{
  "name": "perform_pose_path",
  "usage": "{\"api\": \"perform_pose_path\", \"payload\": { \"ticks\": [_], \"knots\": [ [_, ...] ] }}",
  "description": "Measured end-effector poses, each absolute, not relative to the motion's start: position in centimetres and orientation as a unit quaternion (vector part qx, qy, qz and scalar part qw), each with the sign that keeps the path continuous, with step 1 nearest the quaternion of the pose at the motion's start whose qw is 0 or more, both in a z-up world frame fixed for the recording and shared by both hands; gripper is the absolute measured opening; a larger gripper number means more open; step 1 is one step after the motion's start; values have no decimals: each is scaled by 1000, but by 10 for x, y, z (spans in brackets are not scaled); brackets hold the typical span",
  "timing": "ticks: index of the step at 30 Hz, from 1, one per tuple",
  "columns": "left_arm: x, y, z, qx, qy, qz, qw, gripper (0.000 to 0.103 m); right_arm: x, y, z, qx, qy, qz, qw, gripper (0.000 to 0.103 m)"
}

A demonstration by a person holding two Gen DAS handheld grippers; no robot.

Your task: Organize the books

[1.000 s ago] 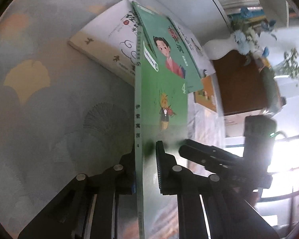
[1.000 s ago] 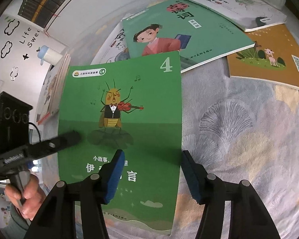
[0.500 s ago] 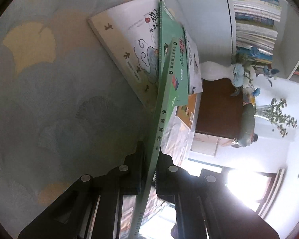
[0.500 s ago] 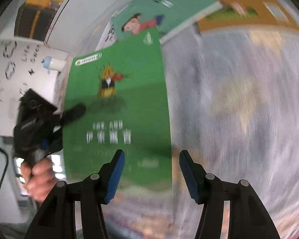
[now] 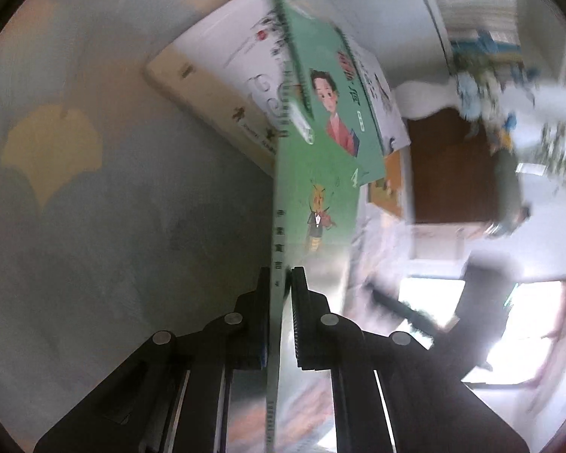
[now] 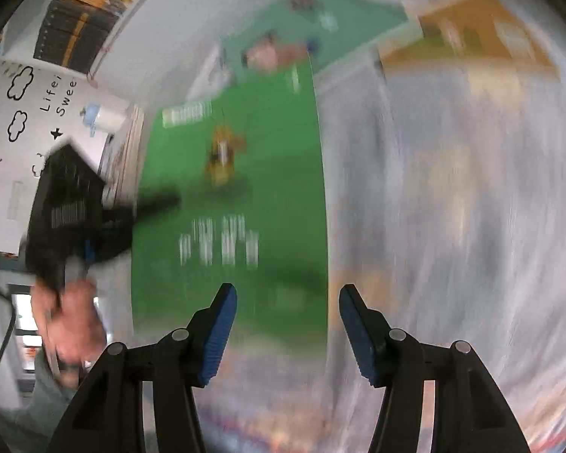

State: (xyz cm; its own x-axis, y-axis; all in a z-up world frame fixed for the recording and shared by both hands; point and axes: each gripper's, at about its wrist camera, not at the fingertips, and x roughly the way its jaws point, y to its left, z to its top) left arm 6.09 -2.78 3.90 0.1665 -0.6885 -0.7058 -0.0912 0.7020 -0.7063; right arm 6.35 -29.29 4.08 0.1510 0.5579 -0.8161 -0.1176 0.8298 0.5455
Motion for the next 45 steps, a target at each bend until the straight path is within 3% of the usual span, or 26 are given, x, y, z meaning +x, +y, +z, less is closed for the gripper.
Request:
{"api": "perform_pose_path", "payload": {
  "ticks": [6, 12, 13, 14, 30, 36, 45],
  "knots": [
    [46, -48, 63, -186, 551, -228, 781, 9, 139, -297, 40, 166, 579, 222, 767, 55],
    [27, -72, 84, -47, 495, -225, 838, 10, 139, -289, 24, 179, 574, 257, 757, 55],
    [25, -75, 85, -30, 489, -223, 843, 11, 138, -289, 22, 192, 575, 271, 747, 52],
    [23, -75, 86, -20, 485, -221, 846, 11, 137, -290, 17, 212, 580, 291, 731, 41],
    [39, -34, 43, -159, 541, -190, 804, 18, 91, -282, 7, 233, 620, 353, 661, 37],
    [38, -29, 44, -174, 545, -187, 799, 18, 72, -282, 16, 233, 607, 347, 676, 23],
    [28, -3, 76, -203, 507, -175, 819, 15, 55, -251, 52, 117, 584, 339, 729, 18]
  ]
}}
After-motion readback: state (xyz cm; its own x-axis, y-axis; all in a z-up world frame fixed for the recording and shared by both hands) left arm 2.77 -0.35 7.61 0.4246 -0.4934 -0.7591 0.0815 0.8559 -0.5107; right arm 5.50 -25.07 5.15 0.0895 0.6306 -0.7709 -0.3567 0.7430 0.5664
